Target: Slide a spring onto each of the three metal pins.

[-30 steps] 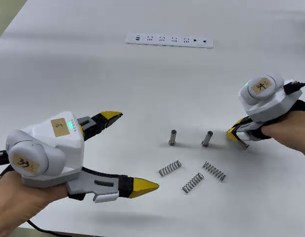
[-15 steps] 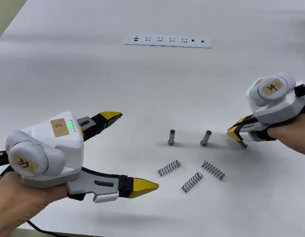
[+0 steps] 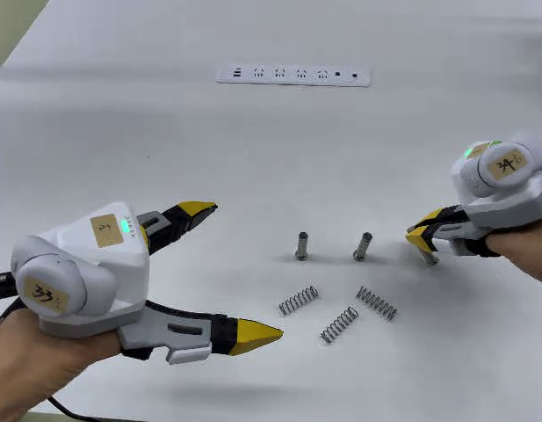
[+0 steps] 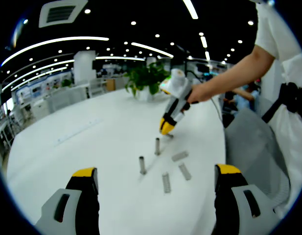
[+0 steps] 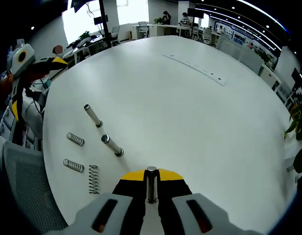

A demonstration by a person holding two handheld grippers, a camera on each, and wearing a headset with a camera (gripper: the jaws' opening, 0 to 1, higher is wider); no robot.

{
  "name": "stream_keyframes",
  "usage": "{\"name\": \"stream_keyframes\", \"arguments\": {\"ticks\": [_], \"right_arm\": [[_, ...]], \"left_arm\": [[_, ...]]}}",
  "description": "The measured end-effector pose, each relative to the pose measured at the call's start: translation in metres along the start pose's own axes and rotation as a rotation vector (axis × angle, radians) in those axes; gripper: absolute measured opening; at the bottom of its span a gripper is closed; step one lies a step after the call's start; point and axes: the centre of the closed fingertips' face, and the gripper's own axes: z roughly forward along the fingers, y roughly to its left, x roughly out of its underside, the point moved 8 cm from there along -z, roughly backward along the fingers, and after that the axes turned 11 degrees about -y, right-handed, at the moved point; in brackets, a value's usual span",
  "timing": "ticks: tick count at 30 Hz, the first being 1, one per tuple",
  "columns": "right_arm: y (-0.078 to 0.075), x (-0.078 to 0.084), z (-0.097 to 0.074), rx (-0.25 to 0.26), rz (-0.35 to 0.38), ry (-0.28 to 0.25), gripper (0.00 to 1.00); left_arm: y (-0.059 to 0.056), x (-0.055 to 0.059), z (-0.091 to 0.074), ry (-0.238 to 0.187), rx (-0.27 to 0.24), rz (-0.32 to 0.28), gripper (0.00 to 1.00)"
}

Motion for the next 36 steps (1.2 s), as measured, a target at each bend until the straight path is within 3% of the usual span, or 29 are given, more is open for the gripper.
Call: {"name": "stream_keyframes", "arguments": {"ticks": [27,36], "right_arm": [[0.005,0.011,-0.02,0.014,0.001,-0.126,0.09],[-0.003,0.018,-0.024,0.028,0.025,-0.179,0.09]], "left_arm": [[-0.004,-0.003,0.004,0.009,0.019,0.011,1.0],[-0.007,-0.004,0.006,0.012,0.024,0.01,1.0]]}}
